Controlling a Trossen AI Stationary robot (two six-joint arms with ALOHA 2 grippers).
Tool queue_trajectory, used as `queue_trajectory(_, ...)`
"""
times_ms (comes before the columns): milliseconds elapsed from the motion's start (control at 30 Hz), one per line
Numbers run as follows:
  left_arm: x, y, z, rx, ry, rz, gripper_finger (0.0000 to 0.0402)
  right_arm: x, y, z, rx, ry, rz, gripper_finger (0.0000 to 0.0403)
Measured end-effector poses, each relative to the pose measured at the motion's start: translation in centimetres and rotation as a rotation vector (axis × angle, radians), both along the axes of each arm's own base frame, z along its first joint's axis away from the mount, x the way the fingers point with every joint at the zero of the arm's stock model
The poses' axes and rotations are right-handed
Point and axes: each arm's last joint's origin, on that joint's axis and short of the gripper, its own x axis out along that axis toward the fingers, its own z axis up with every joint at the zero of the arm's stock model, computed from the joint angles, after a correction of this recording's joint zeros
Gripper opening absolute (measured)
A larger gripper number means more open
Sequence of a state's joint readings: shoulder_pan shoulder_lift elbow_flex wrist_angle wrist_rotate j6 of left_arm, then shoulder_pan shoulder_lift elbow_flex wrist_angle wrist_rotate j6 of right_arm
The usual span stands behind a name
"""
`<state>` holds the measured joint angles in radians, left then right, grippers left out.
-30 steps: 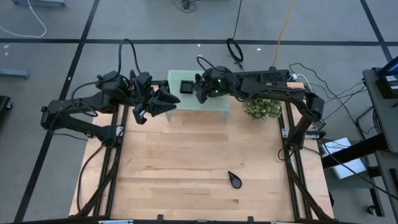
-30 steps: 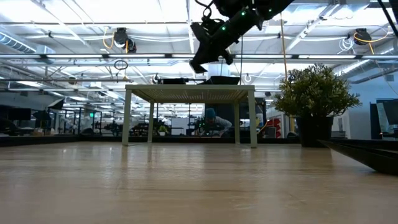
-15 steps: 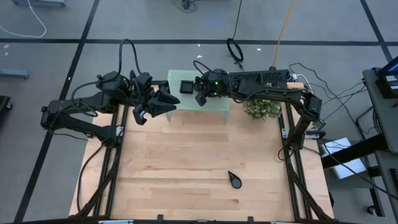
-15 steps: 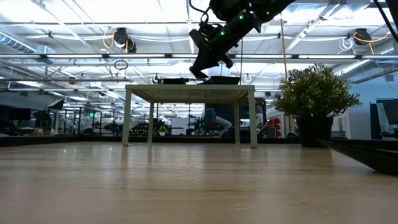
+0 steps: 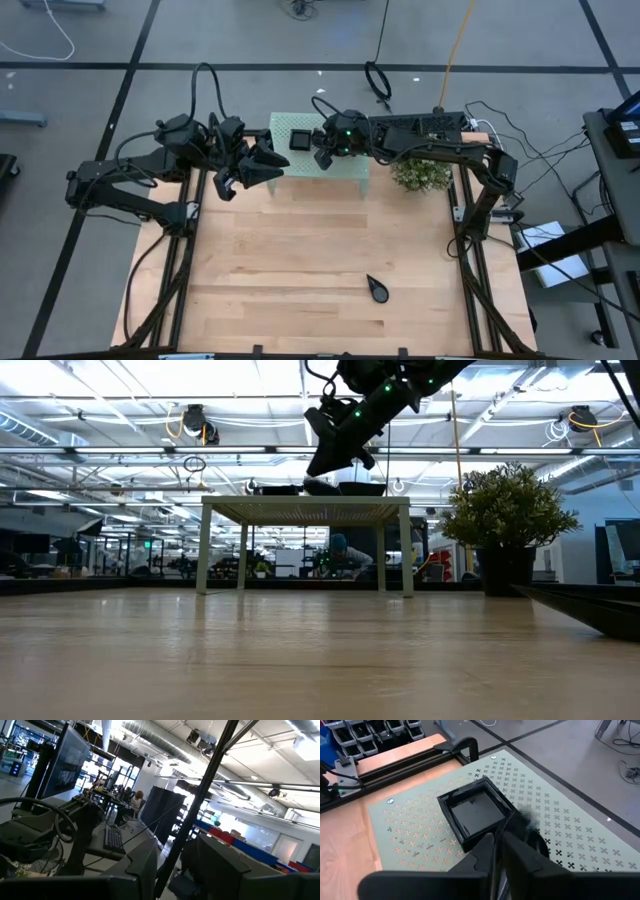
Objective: Pick & Place Mini shaped plates
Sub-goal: Stack the black drop-shaped plate on top of the other black drop-shaped plate on the shelf
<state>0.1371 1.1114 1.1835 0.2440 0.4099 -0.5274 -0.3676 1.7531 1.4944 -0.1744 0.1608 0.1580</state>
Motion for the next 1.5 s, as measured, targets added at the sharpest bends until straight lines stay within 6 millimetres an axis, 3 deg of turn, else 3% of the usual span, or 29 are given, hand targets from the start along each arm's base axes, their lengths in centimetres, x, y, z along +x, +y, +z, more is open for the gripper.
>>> queue_trajectory(400, 0.0, 0.0, 0.0, 0.0, 0.0, 0.0, 0.0145, 0.0, 0.6, 1.0, -0.009, -0.048, 0.038, 0.0073)
queue_trajectory(500, 0.0, 0.0, 0.0, 0.0, 0.001, 0.0, 0.0145, -0.5, 2.5, 1.8, 0.069, -0.038, 0.141, 0.0077)
queue_trajectory(633, 0.0, -0.1, -0.1, 0.006, 0.012, -0.025, 0.0145, -2.5, 6.0, 2.0, 0.198, 0.136, 0.277, 0.0072)
queue_trajectory(867, 0.0, -0.3, -0.2, 0.023, 0.022, -0.094, 0.0145, -5.9, 13.4, 1.8, 0.407, 0.43, 0.314, 0.0065)
queue_trajectory(1033, -0.1, -0.4, -0.3, 0.034, 0.035, -0.14, 0.0145, -6.6, 18.7, 0.3, 0.497, 0.488, 0.336, 0.0076)
queue_trajectory(1167, 0.0, -0.4, -0.6, 0.028, 0.065, -0.168, 0.0145, -6.8, 21.6, -2.0, 0.623, 0.461, 0.263, 0.0102)
queue_trajectory(1367, 0.0, -0.6, -1.0, -0.003, 0.127, -0.231, 0.0145, -9.1, 24.8, -6.7, 0.843, 0.563, 0.12, 0.0143)
queue_trajectory(1500, 0.0, -0.7, -1.3, -0.019, 0.17, -0.285, 0.0145, -10.6, 27.1, -10.4, 1.034, 0.526, 0.021, 0.015)
